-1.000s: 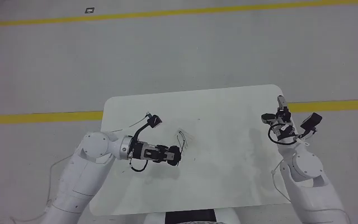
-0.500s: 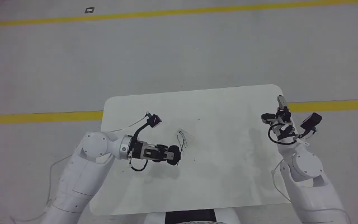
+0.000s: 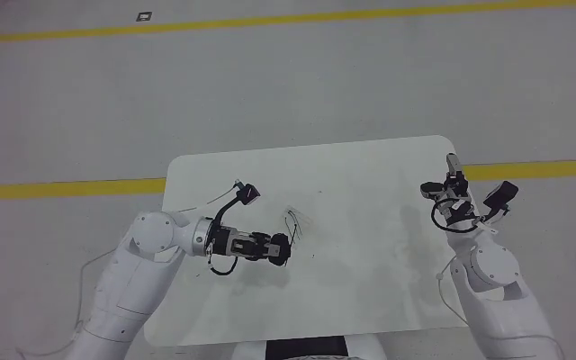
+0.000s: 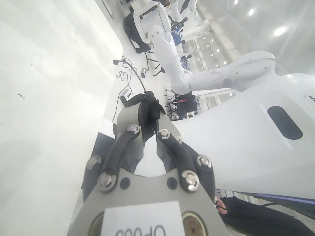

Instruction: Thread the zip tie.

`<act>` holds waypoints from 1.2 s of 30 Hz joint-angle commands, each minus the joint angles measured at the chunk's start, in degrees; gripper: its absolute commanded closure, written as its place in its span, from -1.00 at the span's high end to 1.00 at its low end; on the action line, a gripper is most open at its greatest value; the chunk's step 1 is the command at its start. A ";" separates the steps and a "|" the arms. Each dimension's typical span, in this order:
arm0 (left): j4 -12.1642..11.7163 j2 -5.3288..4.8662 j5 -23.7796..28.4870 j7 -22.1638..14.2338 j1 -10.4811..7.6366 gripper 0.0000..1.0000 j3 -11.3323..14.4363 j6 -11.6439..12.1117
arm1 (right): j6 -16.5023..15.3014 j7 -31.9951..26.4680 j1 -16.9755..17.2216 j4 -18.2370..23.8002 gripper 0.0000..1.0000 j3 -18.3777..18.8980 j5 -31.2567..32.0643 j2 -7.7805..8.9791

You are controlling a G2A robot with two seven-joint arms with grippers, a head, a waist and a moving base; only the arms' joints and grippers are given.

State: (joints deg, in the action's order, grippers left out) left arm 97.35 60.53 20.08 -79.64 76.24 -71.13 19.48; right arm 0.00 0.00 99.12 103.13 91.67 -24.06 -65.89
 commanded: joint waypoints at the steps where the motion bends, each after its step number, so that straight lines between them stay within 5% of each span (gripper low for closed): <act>1: 0.00 0.00 0.00 0.00 0.00 -1.00 0.00 0.00 | 0.00 0.00 0.00 0.00 1.00 0.00 0.00 0.00; 24: 0.05 -0.39 -0.09 0.62 -0.42 -1.00 -0.83 0.00 | 0.00 0.00 0.00 0.00 1.00 0.00 0.00 0.00; 29: -0.02 -1.56 1.20 0.00 -1.23 -1.00 -1.77 0.00 | 0.00 0.00 0.00 0.00 1.00 0.00 0.00 0.00; 36: -0.39 -4.44 5.12 0.00 -3.53 -1.00 0.87 0.00 | 0.00 0.00 0.00 0.00 1.00 0.00 0.00 0.00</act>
State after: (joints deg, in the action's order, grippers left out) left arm 97.15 56.64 25.02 -79.64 73.26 -70.79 19.48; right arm 0.00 0.00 99.12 103.13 91.67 -24.06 -65.89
